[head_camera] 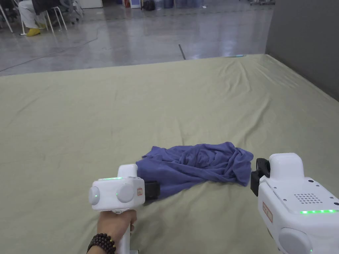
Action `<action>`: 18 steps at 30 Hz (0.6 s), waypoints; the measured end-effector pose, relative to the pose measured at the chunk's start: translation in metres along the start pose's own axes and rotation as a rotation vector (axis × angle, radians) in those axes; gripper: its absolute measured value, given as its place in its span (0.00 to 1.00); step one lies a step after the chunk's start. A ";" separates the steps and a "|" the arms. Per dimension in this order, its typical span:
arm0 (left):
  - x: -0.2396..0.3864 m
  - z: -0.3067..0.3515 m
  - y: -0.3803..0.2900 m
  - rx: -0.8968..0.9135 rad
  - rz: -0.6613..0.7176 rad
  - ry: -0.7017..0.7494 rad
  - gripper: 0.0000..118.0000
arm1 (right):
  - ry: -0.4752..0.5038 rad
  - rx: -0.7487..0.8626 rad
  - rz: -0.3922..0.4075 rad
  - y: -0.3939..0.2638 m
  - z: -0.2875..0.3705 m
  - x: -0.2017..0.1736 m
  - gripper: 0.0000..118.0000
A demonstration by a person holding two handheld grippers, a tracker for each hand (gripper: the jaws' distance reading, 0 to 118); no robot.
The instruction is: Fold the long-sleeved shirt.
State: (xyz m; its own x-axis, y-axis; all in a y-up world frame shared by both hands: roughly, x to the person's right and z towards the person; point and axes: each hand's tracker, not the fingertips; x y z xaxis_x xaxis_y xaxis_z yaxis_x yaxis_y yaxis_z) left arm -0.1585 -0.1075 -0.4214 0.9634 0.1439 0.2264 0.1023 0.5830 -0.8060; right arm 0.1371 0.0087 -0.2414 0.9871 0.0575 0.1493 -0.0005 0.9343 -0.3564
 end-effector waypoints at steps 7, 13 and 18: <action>0.012 -0.009 0.006 0.031 -0.070 0.091 0.05 | -0.008 -0.039 0.030 0.000 -0.022 0.024 0.02; -0.005 0.028 0.008 0.128 -0.013 0.014 0.05 | 0.016 -0.153 -0.004 0.023 -0.096 0.061 0.02; 0.001 0.040 0.012 0.165 -0.033 -0.010 0.05 | 0.092 -0.387 -0.012 0.008 -0.186 0.074 1.00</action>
State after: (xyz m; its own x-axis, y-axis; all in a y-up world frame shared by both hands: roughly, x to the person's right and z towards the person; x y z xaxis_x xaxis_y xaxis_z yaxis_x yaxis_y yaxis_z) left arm -0.1658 -0.0687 -0.4091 0.9577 0.1299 0.2567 0.0905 0.7108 -0.6975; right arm 0.2393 -0.0449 -0.4045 0.9969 -0.0004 0.0784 0.0537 0.7318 -0.6794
